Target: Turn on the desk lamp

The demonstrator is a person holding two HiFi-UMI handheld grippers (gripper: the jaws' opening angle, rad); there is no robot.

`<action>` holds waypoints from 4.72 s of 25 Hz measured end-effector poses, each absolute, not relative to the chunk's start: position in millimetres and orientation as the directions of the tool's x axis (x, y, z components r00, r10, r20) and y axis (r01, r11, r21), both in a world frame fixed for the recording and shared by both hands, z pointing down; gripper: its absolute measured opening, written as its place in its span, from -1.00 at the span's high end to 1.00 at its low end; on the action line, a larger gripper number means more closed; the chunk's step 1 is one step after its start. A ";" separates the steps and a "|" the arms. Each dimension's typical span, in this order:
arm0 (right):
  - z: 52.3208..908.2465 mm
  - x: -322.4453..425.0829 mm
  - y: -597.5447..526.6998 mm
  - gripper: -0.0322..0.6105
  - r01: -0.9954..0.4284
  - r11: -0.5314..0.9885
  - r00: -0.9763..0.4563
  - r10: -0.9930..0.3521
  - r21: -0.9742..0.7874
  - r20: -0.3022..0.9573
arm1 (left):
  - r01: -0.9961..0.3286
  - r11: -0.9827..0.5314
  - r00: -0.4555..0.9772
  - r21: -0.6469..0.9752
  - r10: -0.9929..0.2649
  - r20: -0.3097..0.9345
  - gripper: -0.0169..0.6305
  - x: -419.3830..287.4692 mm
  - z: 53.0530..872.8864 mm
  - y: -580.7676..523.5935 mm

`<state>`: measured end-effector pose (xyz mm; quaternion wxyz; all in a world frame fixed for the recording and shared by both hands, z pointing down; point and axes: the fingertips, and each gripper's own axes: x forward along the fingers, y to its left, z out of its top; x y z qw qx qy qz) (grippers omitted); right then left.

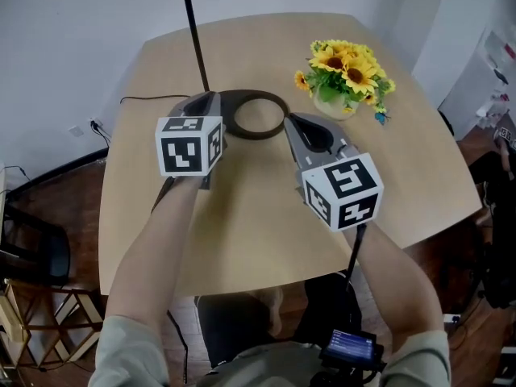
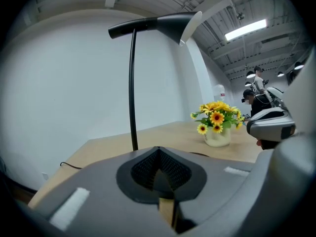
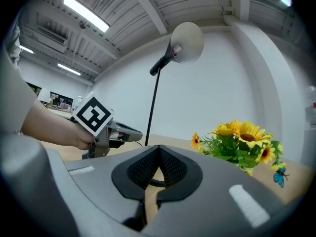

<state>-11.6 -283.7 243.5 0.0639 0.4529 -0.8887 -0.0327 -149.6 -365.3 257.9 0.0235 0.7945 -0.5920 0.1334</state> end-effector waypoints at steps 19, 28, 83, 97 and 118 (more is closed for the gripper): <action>276.7 -10.6 -316.5 0.90 -0.811 0.583 -0.582 -0.796 -0.049 0.164 | -0.942 -0.315 0.262 -0.118 -0.907 0.330 0.96 -153.6 297.4 -422.8; 279.3 -16.8 -328.2 0.90 -0.817 0.573 -0.573 -0.800 -0.055 0.176 | -0.934 -0.356 0.306 -0.040 -0.851 0.427 0.96 -150.1 316.6 -429.4; 178.7 -20.1 -217.4 0.90 -0.788 0.611 -0.612 -0.791 0.075 0.008 | -0.915 -0.391 0.378 -0.105 -0.918 0.123 0.96 -93.1 199.6 -228.0; 177.6 -11.3 -127.8 0.90 -0.757 0.651 -0.652 -0.758 0.059 0.003 | -0.894 -0.436 0.433 -0.100 -0.900 0.056 0.96 -68.2 195.0 -120.9; 224.2 8.4 -56.9 0.90 -0.765 0.644 -0.642 -0.763 0.008 0.072 | -0.896 -0.426 0.416 -0.127 -0.904 0.100 0.96 -52.7 248.5 -54.6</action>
